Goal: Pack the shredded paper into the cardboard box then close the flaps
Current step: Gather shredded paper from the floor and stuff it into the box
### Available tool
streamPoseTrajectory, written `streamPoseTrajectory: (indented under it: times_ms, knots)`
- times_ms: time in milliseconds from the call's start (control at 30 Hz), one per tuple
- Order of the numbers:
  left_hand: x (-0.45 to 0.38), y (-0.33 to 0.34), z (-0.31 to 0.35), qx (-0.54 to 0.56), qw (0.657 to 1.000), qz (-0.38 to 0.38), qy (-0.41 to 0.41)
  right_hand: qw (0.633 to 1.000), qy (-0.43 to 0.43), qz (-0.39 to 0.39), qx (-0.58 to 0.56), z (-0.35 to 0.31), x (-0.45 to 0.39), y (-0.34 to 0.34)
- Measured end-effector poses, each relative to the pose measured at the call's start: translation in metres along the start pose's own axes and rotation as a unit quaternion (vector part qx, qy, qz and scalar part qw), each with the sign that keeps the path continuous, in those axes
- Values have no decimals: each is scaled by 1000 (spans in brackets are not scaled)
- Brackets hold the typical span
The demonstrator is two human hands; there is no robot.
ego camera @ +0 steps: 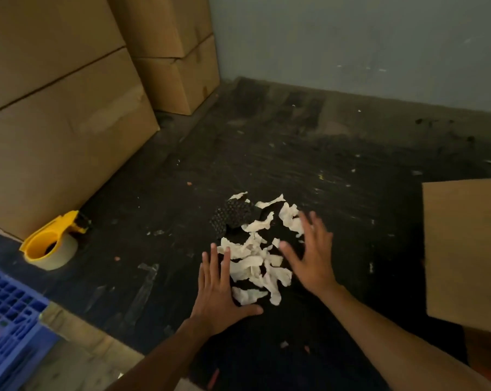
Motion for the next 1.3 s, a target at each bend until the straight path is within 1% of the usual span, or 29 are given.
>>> streamPoseTrajectory:
  times_ms: [33,100,167,267,367,500,600,667,700,800,867,900,967,1000,1067,1133,1200,1300]
  knots:
    - [-2,-2,5,-19,1000,-4,19,999,25,1,19,9,-18,-4]
    - [-10,-4,24,-66,995,-19,78,995,46,-42,84,22,-51,1]
    - [-22,-2,45,-97,984,-33,147,985,16,-98,143,23,-76,14]
    - [-42,4,63,-122,966,-46,223,970,-50,-157,180,-1,-103,41]
    - [-53,11,62,-136,954,-41,265,961,-90,-185,186,-34,-116,74]
    - [-59,18,57,-135,945,-28,298,948,-133,-210,197,-77,-128,112]
    - [-59,19,58,-128,936,6,329,913,-203,-241,261,-97,-121,141]
    - [-58,18,60,-109,928,35,354,890,-256,-235,296,-102,-114,155]
    - [-58,17,61,-96,926,51,363,891,-269,-225,289,-104,-113,155]
    - [-56,13,63,-72,916,93,383,915,-286,-165,233,-108,-113,139]
    - [-55,10,67,-71,907,116,400,921,-303,-100,225,-107,-109,128]
    - [-54,9,68,-76,903,123,406,922,-306,-81,224,-105,-108,125]
    - [-56,7,67,-79,899,131,409,928,-283,-83,226,-101,-108,121]
    - [-57,5,66,-75,901,135,406,938,-254,-95,218,-99,-111,118]
    - [-62,-2,61,-43,910,145,387,961,-162,-126,184,-90,-118,105]
    - [-69,-11,54,23,922,149,357,983,-73,-139,93,-80,-121,81]
    - [-75,-22,46,78,932,153,318,994,-31,-107,10,-77,-116,48]
    - [-80,-38,31,127,943,170,255,998,-6,-5,-69,-70,-96,-10]
Point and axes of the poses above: each hand's wrist, its own x-axis away from the middle knuckle, its own y-axis out of the palm, z = x × y, the point moved 9 cm from there along -x, towards the middle knuckle, and after that the axes turned 9 degrees about y, right-handed, at the moved point
